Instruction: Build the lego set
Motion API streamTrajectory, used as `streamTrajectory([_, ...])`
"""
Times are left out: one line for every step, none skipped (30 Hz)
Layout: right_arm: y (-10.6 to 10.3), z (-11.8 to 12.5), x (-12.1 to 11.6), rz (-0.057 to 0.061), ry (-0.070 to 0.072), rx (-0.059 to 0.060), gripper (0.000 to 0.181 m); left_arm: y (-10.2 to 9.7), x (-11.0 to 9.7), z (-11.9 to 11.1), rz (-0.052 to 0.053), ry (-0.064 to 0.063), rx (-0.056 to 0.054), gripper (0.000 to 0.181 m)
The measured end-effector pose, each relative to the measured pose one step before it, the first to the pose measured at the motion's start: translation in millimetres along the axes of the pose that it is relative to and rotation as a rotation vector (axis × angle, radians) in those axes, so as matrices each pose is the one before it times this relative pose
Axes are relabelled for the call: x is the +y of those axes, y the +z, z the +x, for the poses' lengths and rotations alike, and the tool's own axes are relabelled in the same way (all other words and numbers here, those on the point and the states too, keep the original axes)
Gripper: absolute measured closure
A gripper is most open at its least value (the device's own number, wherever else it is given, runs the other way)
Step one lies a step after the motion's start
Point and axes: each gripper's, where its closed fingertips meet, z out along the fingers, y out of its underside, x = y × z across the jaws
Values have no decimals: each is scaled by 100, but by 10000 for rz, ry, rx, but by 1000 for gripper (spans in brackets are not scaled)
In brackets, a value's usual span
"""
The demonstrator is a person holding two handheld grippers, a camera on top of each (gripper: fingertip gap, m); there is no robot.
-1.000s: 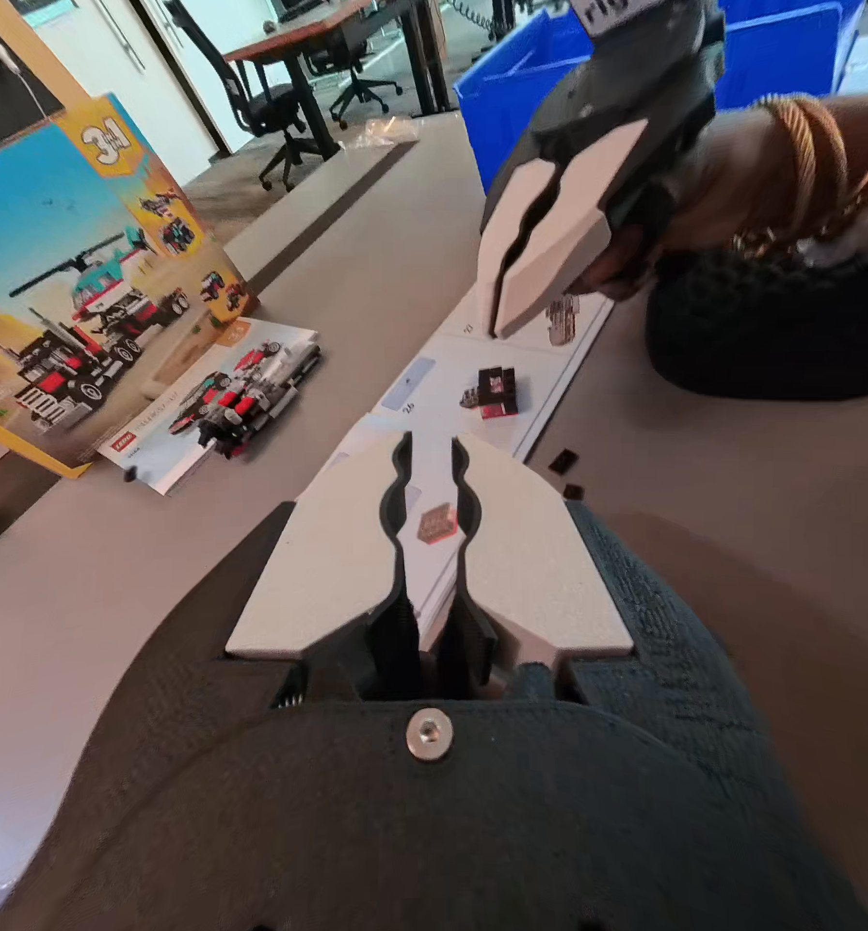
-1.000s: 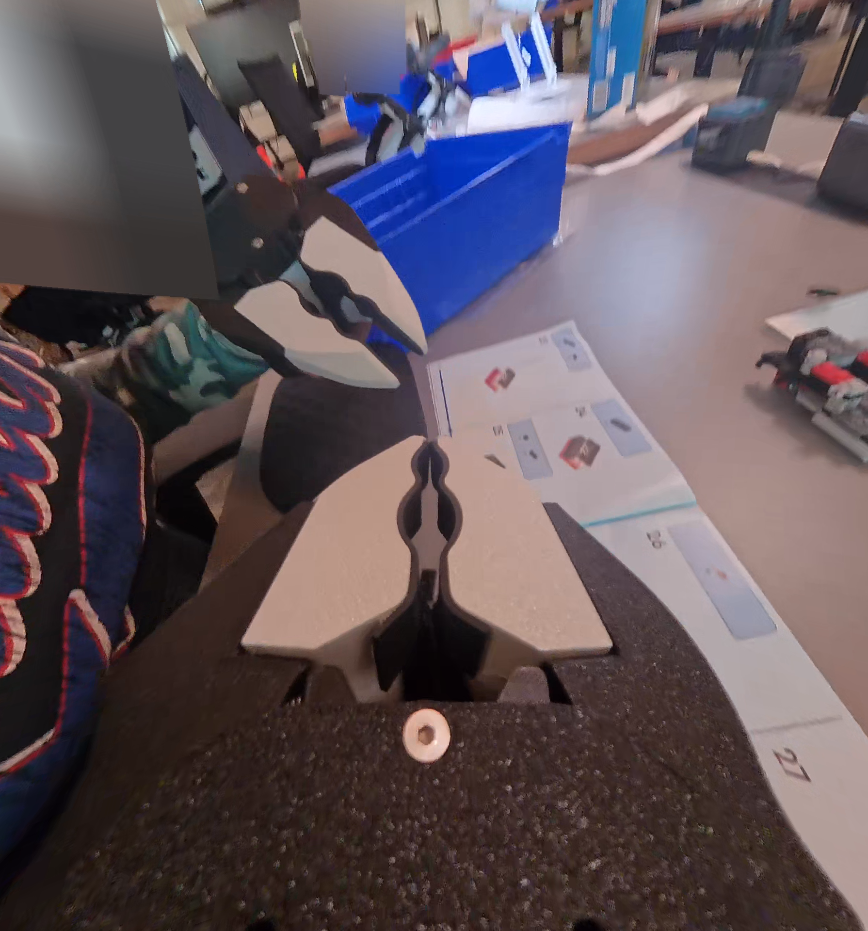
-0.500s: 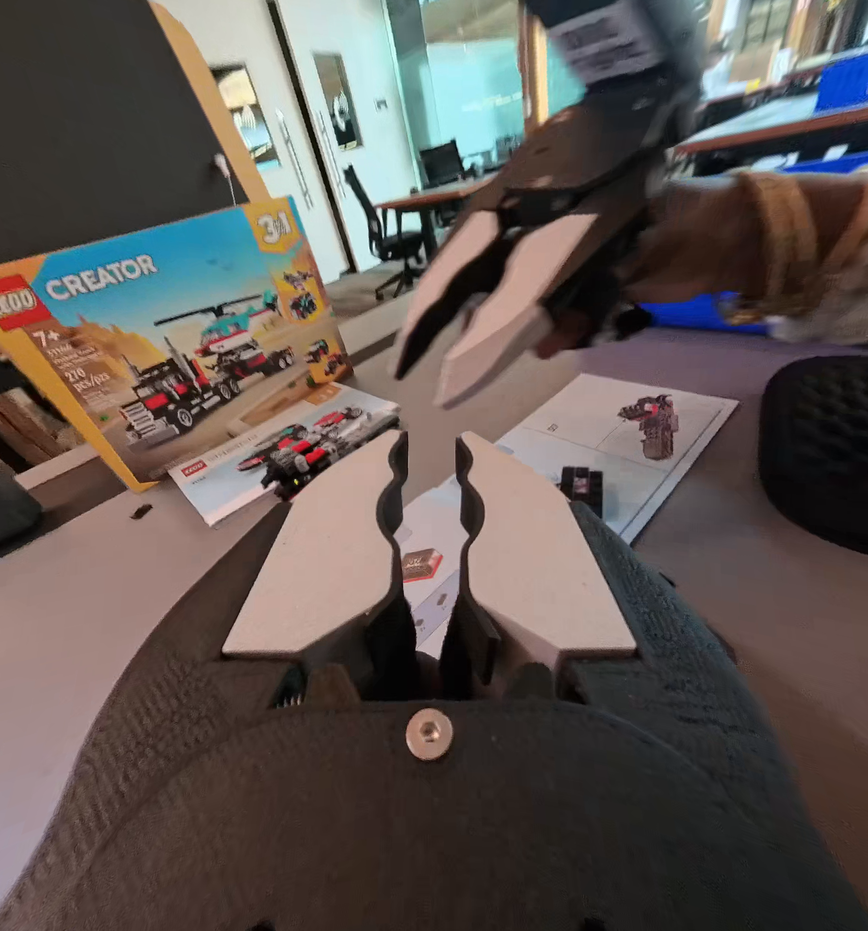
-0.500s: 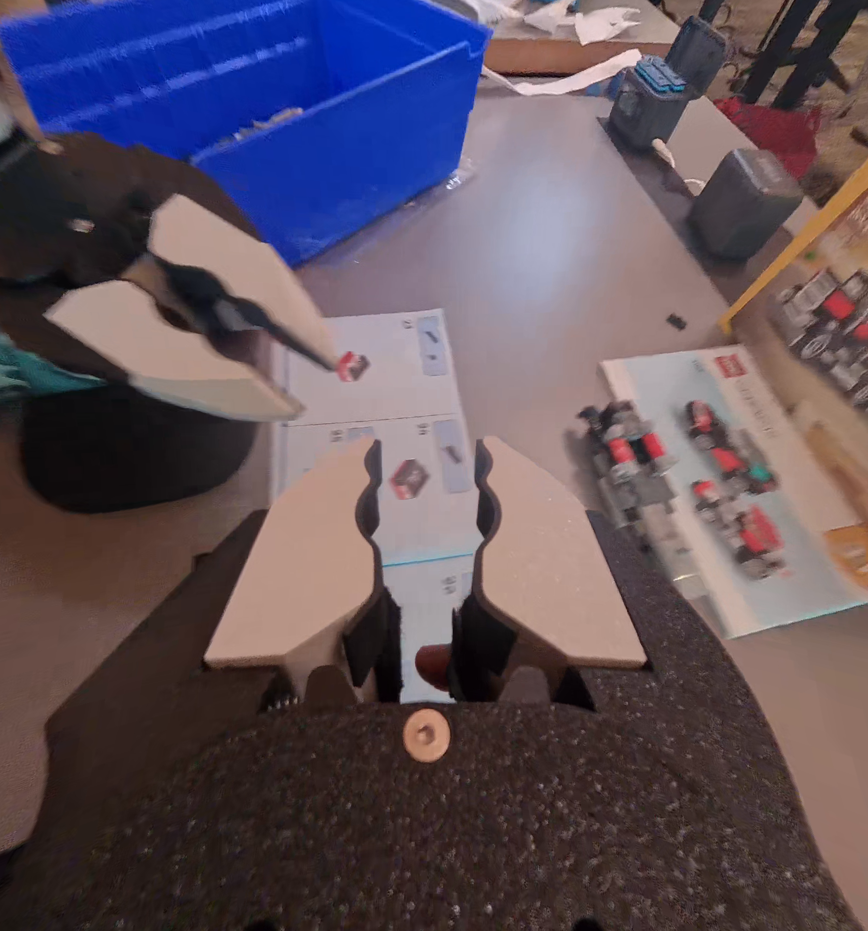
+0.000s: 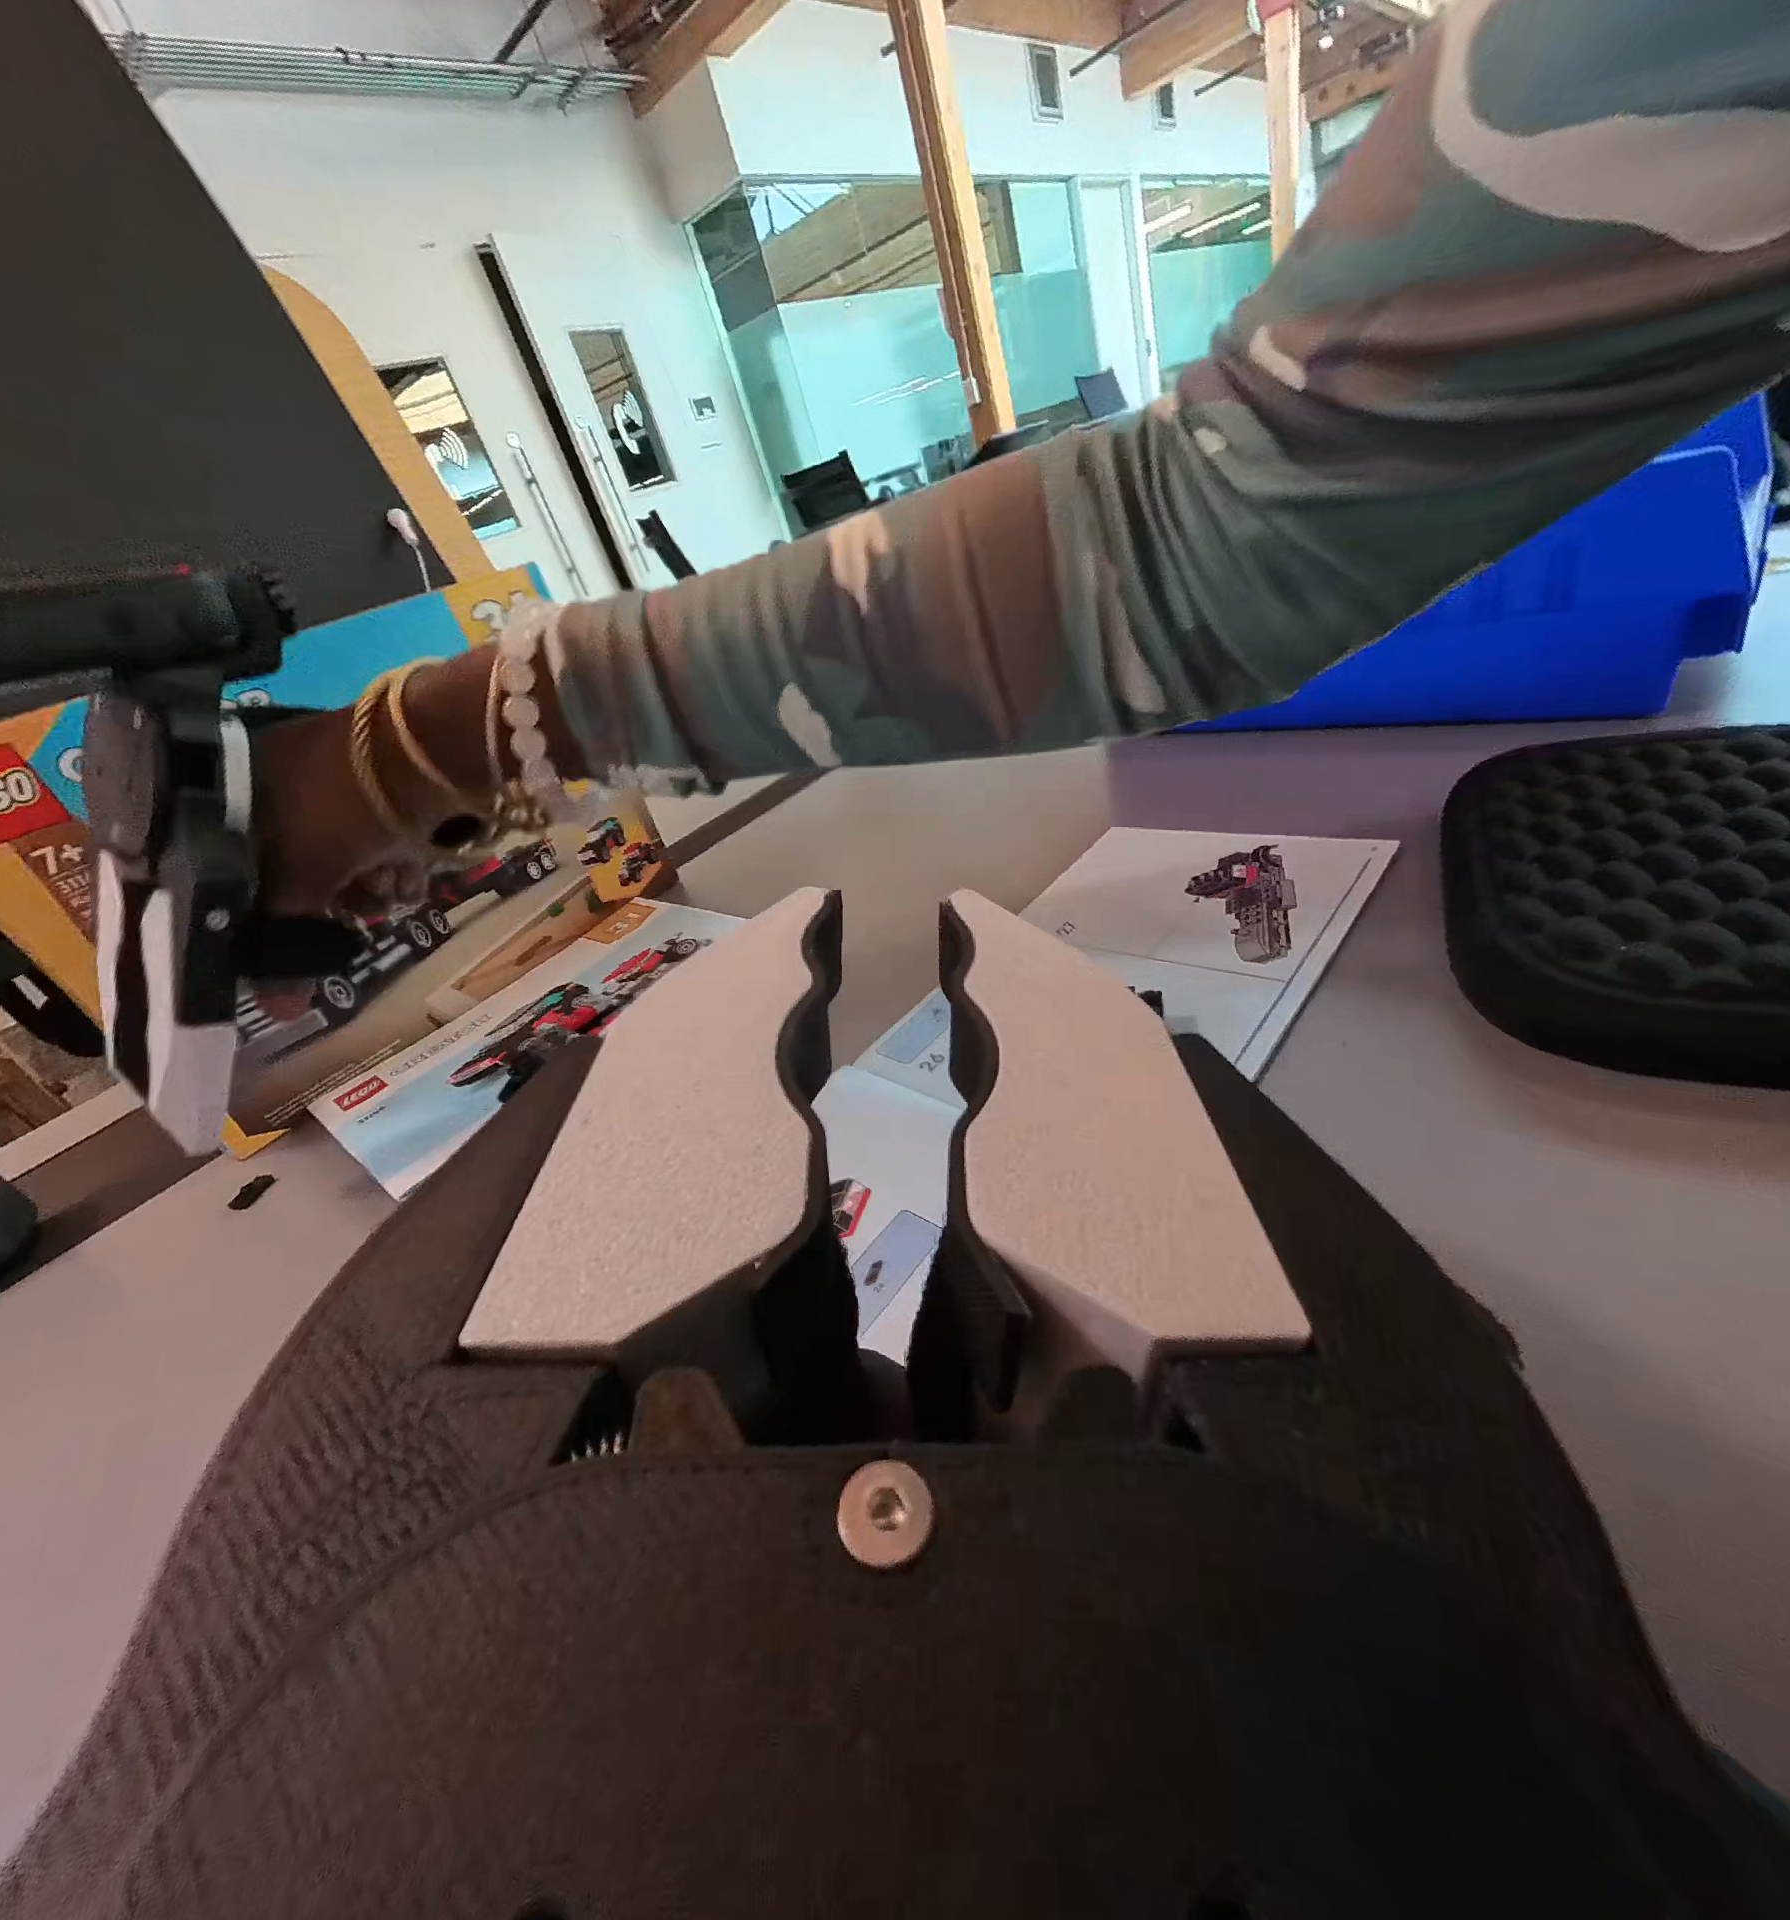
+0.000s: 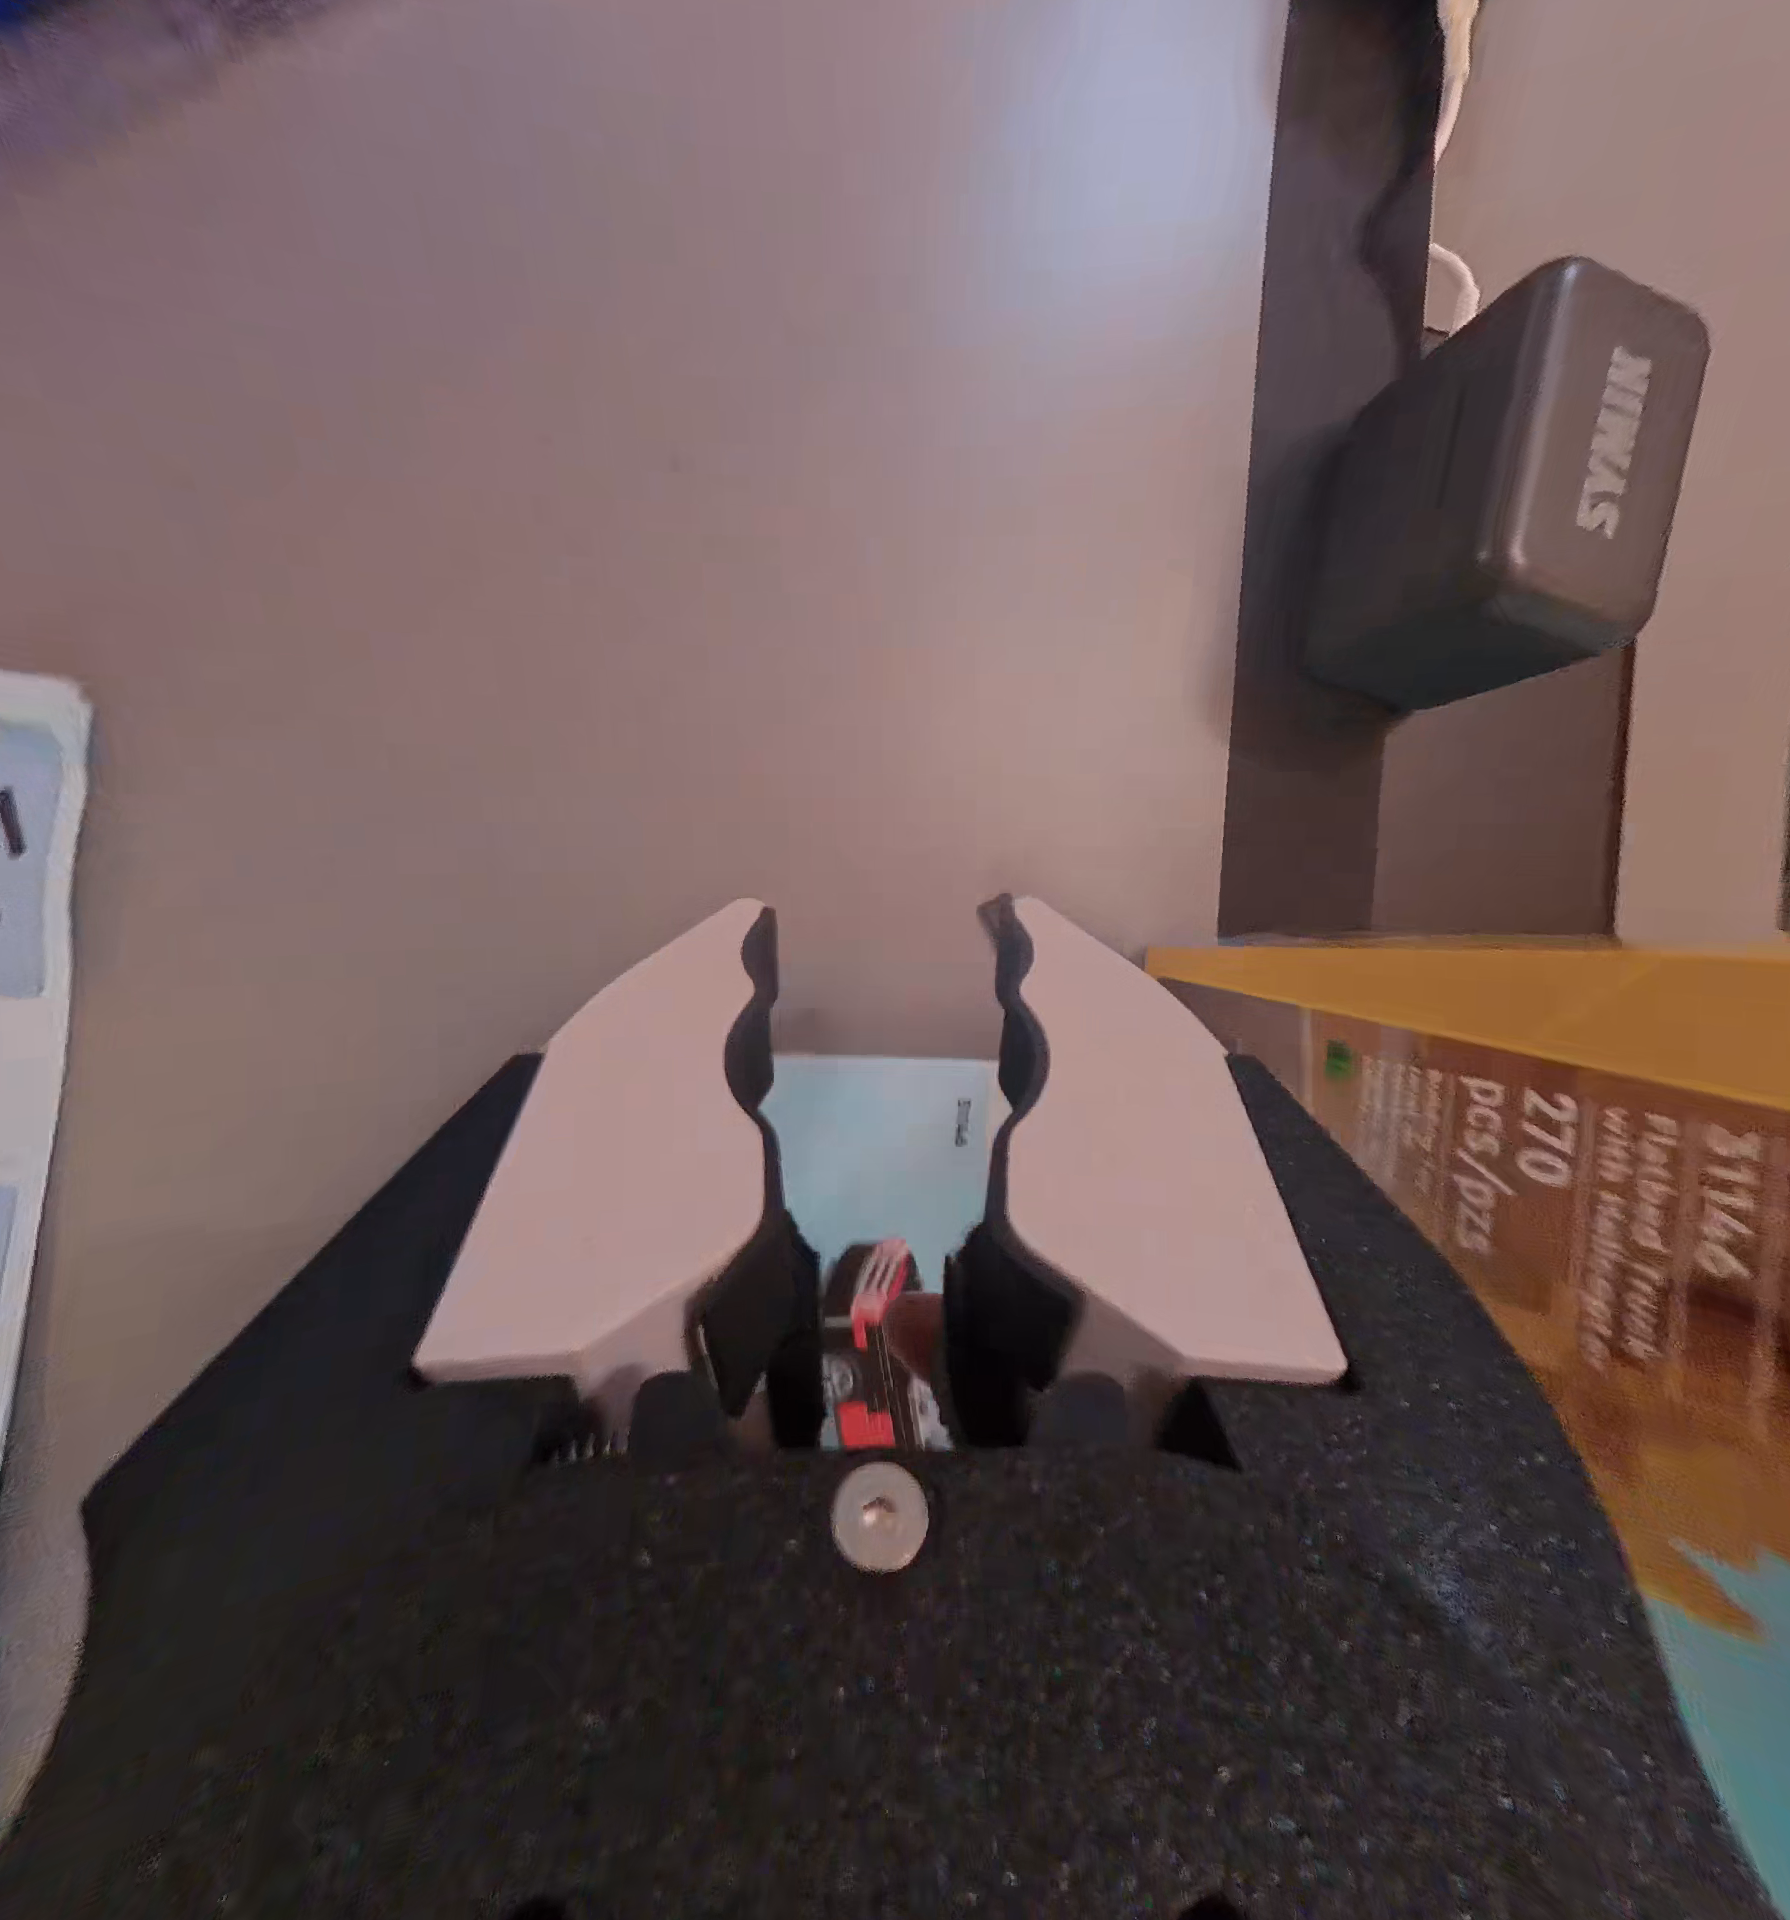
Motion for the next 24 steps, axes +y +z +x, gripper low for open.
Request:
streamTrajectory([640,182,64,173,188,63,146,47,83,210,-60,110,86,163])
streamTrajectory([480,462,194,166,135,283,155,50,78,209,-55,147,62,163])
streamTrajectory([385,641,340,104,90,409,163,48,42,192,-45,162,41,163])
streamTrajectory([347,696,518,-35,31,410,172,44,49,177,-42,147,33,164])
streamTrajectory([353,733,598,-156,19,429,174,45,58,121,-47,107,29,164])
streamTrajectory([389,479,547,-188,27,248,174,48,41,68,-40,58,15,163])
streamTrajectory([397,117,371,-134,76,-3,173,27,28,22,-22,19,6,163])
streamTrajectory([405,-174,217,-72,150,-207,170,3,10,4,-4,-3,11,163])
streamTrajectory([371,-293,116,-21,195,-301,170,-9,-31,-12,16,-16,5,164])
streamTrajectory([294,-124,41,25,194,-208,170,-34,-40,-40,35,-26,-12,164])
streamTrajectory([212,-16,-24,67,163,-143,167,-32,-57,-54,43,-35,-18,164])
streamTrajectory([189,-101,-39,71,128,-188,164,-41,-47,-64,40,-41,-16,164])
streamTrajectory([206,-149,-25,55,138,-200,161,-29,-45,-50,34,-41,-16,164])
streamTrajectory([238,-130,47,17,152,-146,160,-19,-16,-51,21,-34,-10,164])
streamTrajectory([169,-96,-128,136,158,-107,162,-5,-10,-18,7,-18,-1,164])
streamTrajectory([111,-63,-96,117,162,-81,162,9,1,-1,0,0,2,164])
streamTrajectory([39,-90,7,47,206,-104,164,10,8,11,-10,13,4,164])
streamTrajectory([-13,-185,108,-20,282,-164,167,20,24,31,-18,19,10,164])
streamTrajectory([-65,-437,143,-45,308,-313,171,19,25,27,-19,24,9,164])
streamTrajectory([-115,-481,117,-4,341,-282,171,12,20,24,-16,25,5,164])
streamTrajectory([-133,-536,192,-37,271,-259,171,15,14,24,-12,22,3,164])
streamTrajectory([-161,-635,201,-34,168,-294,170,5,9,19,-7,17,1,164])
streamTrajectory([-226,-479,17,87,76,-197,167,5,-3,4,-2,12,-4,164])
streamTrajectory([-407,-256,-317,323,6,-63,164,11,1,0,-2,5,-1,164])
